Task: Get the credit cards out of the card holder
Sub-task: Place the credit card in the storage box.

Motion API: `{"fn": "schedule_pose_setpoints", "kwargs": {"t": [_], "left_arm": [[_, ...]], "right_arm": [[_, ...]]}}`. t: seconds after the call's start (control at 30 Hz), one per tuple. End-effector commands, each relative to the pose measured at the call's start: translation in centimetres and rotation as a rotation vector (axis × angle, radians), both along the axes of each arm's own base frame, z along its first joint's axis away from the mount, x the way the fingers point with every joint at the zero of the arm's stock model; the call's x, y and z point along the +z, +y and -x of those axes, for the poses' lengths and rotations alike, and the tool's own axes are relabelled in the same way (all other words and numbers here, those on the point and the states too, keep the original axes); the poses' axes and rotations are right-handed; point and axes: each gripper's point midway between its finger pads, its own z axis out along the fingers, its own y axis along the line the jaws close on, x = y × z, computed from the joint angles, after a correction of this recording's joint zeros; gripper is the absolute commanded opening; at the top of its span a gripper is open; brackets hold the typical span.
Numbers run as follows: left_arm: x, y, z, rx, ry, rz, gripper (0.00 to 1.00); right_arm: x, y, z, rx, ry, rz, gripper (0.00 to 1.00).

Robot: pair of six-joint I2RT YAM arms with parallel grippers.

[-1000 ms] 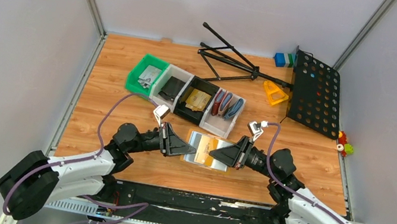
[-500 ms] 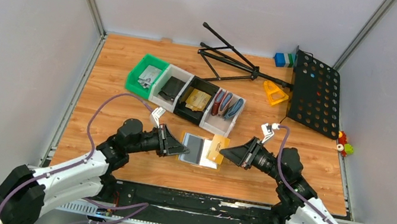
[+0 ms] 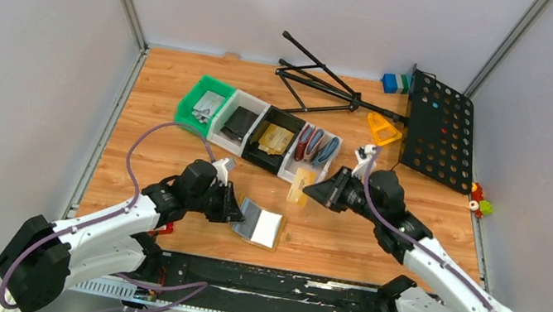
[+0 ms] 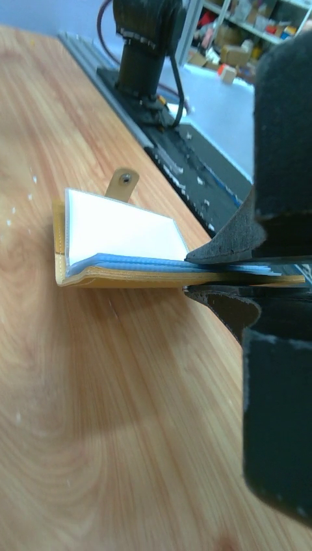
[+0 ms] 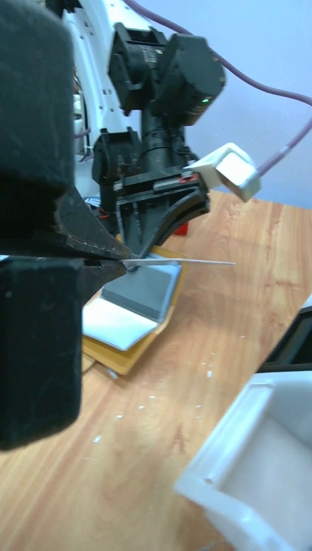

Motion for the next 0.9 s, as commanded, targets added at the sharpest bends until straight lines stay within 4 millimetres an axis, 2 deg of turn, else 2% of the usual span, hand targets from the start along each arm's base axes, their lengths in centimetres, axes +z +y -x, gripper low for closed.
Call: {"fn": "schedule_pose_setpoints", "kwargs": {"t": [0.0,0.1,0.13,0.4,0.47,0.5,0.63,0.77,0.87], "left_arm": [[0.5,1.1,-1.3,0.007,-0.087,-0.082,0.04],[0.3,1.4,-1.4,0.011,-0.09,-0.107,0.04],[0.2,1.5,-1.5,0.013,-0.092,-0.114,0.04],[0.5,2.1,-2.0,0.015,-0.111,-0.162,0.04],[0.6,2.2,-2.0,0.011,-0.114,-0.173,0.04],[0.6,2.1,-2.0,0.01,-0.113,-0.174,0.04],[0.8,1.9,-2.1,0.011,-0.112,-0.162,0.04],[1.0,1.8,-2.2,0.011,-0.117,-0.158,0.04],[1.0,1.8,-2.3,0.01,-0.118,-0.159,0.04]], "right_arm": [[3.6,1.7,-4.5,-0.028,-0.11,0.062,0.0],[3.4,3.1,-6.9,-0.043,-0.102,0.088,0.0],[3.9,3.8,-7.9,-0.052,-0.118,0.078,0.0],[1.5,6.8,-15.4,-0.239,-0.105,0.224,0.0],[-0.2,7.5,-16.6,-0.259,-0.054,0.264,0.0],[-0.2,8.1,-17.4,-0.263,-0.048,0.268,0.0],[-2.8,9.5,-19.7,-0.279,-0.011,0.327,0.0],[-4.6,9.8,-22.0,-0.329,-0.007,0.386,0.0],[-6.0,9.8,-23.0,-0.354,0.0,0.423,0.0]]}}
